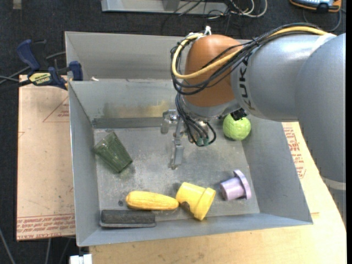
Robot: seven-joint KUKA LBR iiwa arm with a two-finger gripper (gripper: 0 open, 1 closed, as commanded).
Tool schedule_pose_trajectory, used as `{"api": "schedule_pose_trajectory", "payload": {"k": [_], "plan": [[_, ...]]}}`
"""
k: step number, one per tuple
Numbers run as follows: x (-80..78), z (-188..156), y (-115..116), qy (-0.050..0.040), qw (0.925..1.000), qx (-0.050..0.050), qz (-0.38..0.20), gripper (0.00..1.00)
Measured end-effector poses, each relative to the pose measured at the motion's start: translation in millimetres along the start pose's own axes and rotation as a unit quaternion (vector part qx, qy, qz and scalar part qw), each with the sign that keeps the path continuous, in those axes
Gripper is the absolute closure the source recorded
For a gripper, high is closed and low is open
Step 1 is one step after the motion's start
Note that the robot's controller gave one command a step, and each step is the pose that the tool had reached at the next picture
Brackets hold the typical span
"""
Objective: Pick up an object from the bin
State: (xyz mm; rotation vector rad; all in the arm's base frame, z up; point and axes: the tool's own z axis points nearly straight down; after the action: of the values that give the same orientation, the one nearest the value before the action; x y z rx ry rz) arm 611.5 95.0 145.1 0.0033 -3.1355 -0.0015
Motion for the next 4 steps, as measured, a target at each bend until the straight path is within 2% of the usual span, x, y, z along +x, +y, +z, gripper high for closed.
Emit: {"api": "schedule_pose_trajectory", "payload": {"k": [1, 2, 3, 4], "plan": [[-1.7, -4.9, -0.3, -0.0037, 1.0, 0.0, 0.001, 0.0], [7.2, 8.1, 10.5, -0.0076, 0.9996, 0.001, -0.029, 0.0], [18.9, 40.5, 39.7, -0.0014, 0.9947, 0.0, -0.103, 0.0], [29.4, 59.0, 46.7, -0.0069, 0.9993, -0.001, -0.037, 0.0]]}}
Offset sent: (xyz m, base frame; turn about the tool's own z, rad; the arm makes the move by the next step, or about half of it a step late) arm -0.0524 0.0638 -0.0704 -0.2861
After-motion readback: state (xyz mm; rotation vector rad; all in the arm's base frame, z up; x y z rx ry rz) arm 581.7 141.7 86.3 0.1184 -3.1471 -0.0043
